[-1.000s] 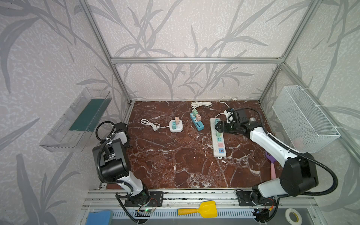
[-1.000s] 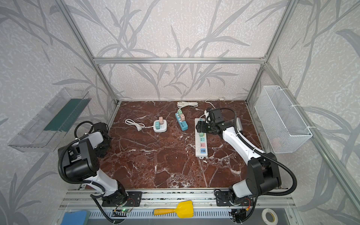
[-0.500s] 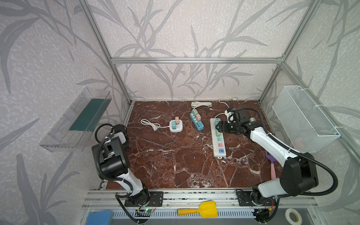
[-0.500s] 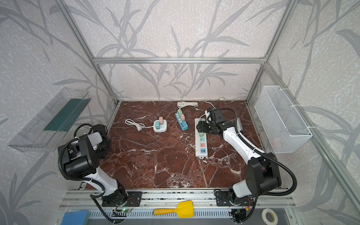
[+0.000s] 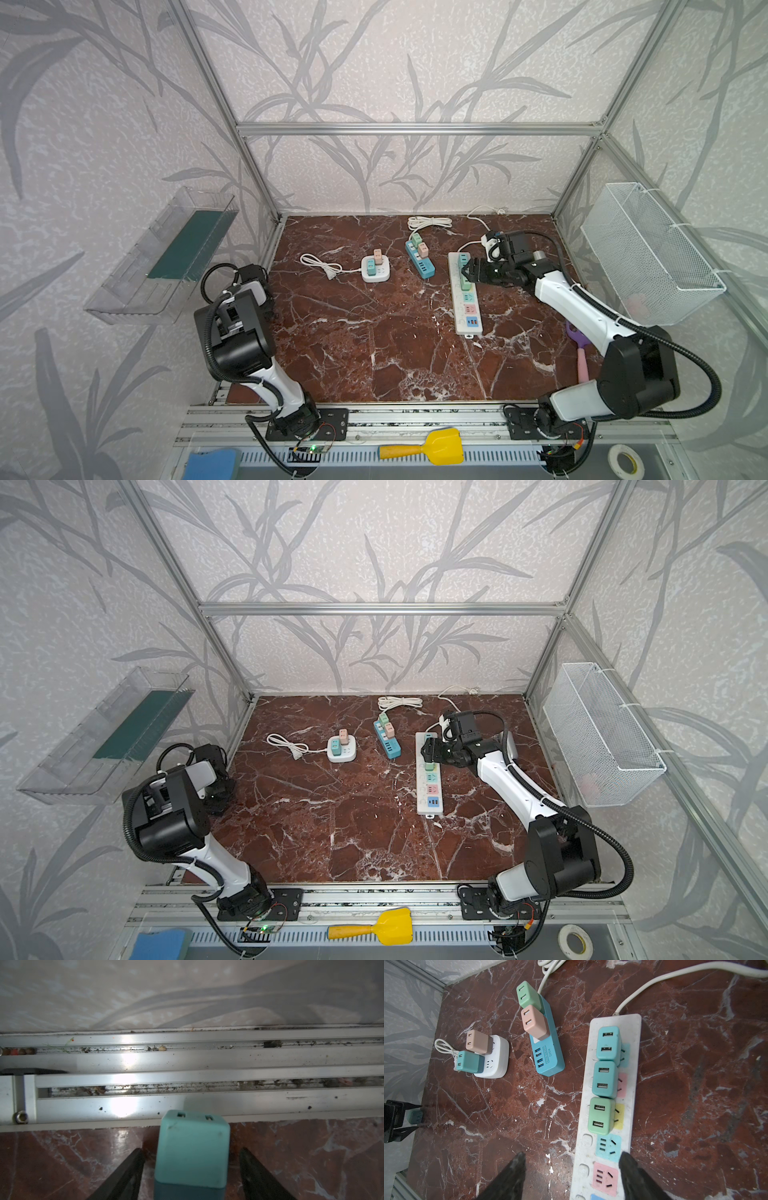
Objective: Insert the plug
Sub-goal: 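Lower left gripper onto the teal adapter by the rail and close on it, then lift the teal adapter off the table with left gripper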
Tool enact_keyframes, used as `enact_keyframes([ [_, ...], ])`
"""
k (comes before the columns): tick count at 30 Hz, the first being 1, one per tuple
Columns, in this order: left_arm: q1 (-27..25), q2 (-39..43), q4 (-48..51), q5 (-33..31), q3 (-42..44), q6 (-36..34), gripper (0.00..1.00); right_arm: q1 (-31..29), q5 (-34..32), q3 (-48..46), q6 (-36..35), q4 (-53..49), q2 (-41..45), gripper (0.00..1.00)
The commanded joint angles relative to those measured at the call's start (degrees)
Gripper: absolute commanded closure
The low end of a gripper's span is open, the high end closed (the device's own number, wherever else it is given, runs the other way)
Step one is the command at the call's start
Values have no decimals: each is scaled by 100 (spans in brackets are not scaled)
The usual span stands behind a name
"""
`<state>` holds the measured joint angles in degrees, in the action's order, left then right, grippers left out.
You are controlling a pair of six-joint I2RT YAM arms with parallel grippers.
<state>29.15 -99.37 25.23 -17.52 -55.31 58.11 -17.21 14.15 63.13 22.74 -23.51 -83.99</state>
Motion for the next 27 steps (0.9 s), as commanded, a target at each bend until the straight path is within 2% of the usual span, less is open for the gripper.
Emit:
enact_keyframes([
  [1,40,-32,144,-18,-114,-80,31,36,79,-39,18,76,233,31],
  [10,39,-17,140,33,-63,-85,33,58,110,-55,-2,66,328,33],
  [16,39,20,139,64,-1,-64,41,78,191,-56,-10,121,330,35],
  [27,34,67,148,56,28,-97,49,95,203,-73,-35,150,348,38],
])
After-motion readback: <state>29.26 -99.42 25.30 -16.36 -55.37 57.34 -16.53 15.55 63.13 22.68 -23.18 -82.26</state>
